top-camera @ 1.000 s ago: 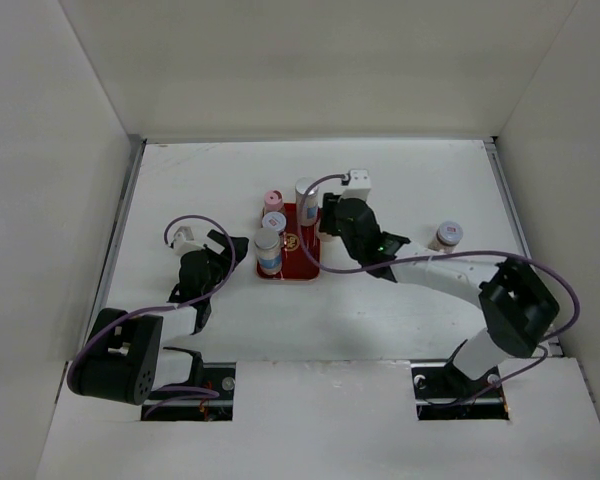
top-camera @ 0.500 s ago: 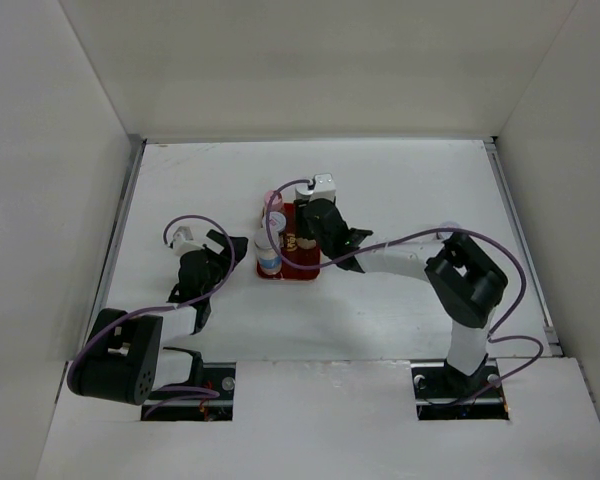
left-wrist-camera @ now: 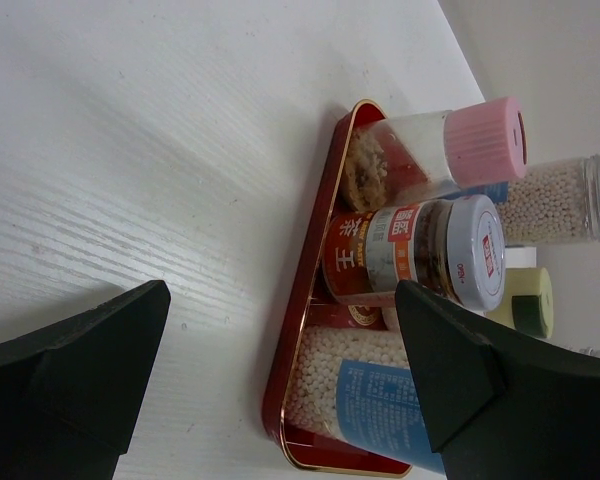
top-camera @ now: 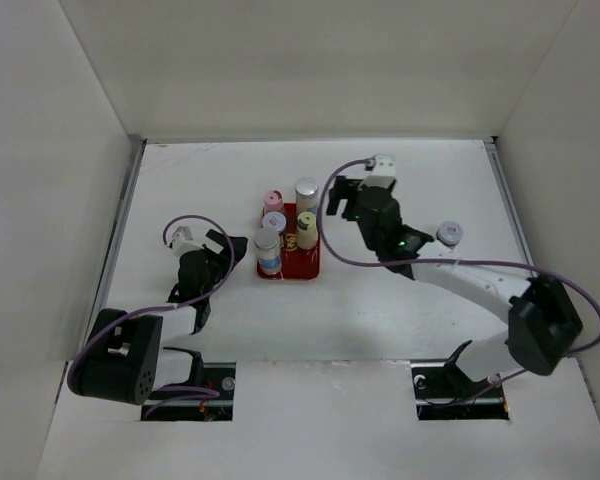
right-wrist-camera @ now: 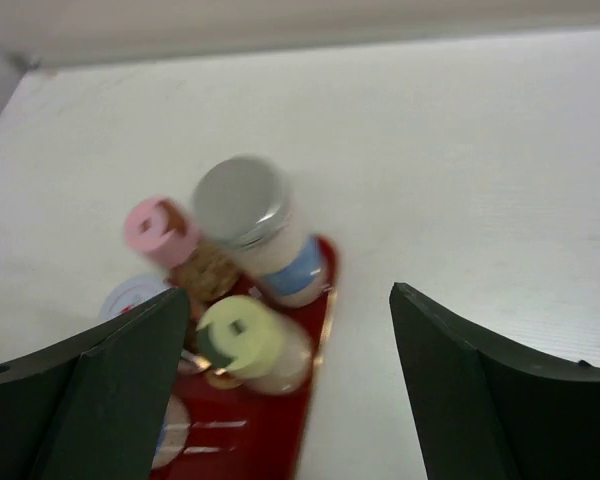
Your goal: Organize the condiment bottles
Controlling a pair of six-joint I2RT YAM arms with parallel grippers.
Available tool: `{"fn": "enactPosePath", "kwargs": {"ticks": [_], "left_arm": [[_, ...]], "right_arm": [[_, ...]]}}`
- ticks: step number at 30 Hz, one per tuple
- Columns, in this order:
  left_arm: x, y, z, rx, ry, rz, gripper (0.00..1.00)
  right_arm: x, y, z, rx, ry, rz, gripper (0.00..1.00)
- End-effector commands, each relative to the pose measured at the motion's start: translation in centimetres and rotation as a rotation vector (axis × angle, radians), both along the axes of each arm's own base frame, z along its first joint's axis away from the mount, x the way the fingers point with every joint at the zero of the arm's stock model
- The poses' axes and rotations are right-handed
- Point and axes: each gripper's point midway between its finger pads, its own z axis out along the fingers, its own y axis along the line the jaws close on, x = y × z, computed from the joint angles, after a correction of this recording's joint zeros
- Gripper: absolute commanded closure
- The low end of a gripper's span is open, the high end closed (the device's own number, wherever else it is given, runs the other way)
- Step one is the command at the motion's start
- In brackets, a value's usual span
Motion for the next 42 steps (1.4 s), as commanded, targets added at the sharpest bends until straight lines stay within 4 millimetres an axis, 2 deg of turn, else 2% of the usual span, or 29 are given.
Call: {"fn": "enactPosePath", "kwargs": {"ticks": [1,3,5,7,9,12,18,23,26,27,29,31,33,36,38,39,42], "left_arm": [[1.0,-0.3,2.4,-0.023,-0.083,-0.003,0.0],[1.0,-0.3,2.5,-0.02,-0.085,-0.001,0.0],[1.0,-0.4,2.3,-0.023,-0.076,-0.007,0.0],[1.0,-0.5,2.4,-0.024,-0.081,-0.01,0.0],[1.0,-0.4,2.4,-0.023,-0.083,-0.005,0.0],[1.0,-0.3,2.2,-0.022,-0.075,-0.004,0.0],[1.0,-0.5,2.3,-0.021,-0.078,-0.006,0.0],[1.0,-0.7,2.5,-0.023,-0.084,-0.014,0.0],[1.0,-0.5,2.2,-0.022,-0.074,-0.009,0.0],[1.0,-0.5,2.1,-0.023,-0.072,-0.012,0.0],[1.0,-0.6,2.4,-0.026,-0.081,-0.015,0.0],[1.0,-0.7,2.4,-0.022,-0.083,-0.012,0.0],[1.0,-0.6,2.2,-0.022,-0.075,-0.012,0.0],[1.0,-0.6,2.4,-0.027,-0.08,-0.015,0.0],[1.0,-0.6,2.6,-0.023,-0.089,-0.009,0.0],[1.0,-0.5,2.5,-0.022,-0.084,-0.006,0.0],[1.0,-0.5,2.2,-0.025,-0.075,-0.011,0.0]], "right_arm": [[0.7,-10.2,0.8,-0.041,-0.02,-0.299,0.1],[-0.3,-15.9,0.4,-0.071,-0.014,-0.46,0.07],[-1.4,-20.7,-0.1,-0.105,0.001,-0.583,0.04],[-2.5,-24.8,-1.0,-0.137,0.029,-0.686,0.03],[-3.5,-27.6,-2.1,-0.143,0.052,-0.758,0.02],[-3.9,-29.6,-3.6,-0.133,0.09,-0.798,0.02],[-2.8,-30.1,-7.9,-0.149,0.206,-0.791,0.01],[-1.3,-29.4,-10.1,-0.106,0.261,-0.746,0.02],[-0.9,-30.0,-11.5,-0.081,0.288,-0.769,0.07],[-0.8,-30.3,-11.8,-0.071,0.293,-0.78,0.12],[-0.5,-30.2,-11.8,-0.055,0.277,-0.785,0.3],[-0.3,-29.5,-11.0,-0.056,0.24,-0.77,0.39],[-0.3,-27.7,-9.9,-0.074,0.2,-0.722,0.45],[-0.6,-23.7,-8.2,-0.099,0.16,-0.599,0.47],[-1.3,-20.3,-7.0,-0.096,0.128,-0.503,0.47],[-1.9,-17.8,-5.9,-0.086,0.107,-0.432,0.46],[-3.2,-12.2,-3.9,-0.053,0.069,-0.28,0.45]]}}
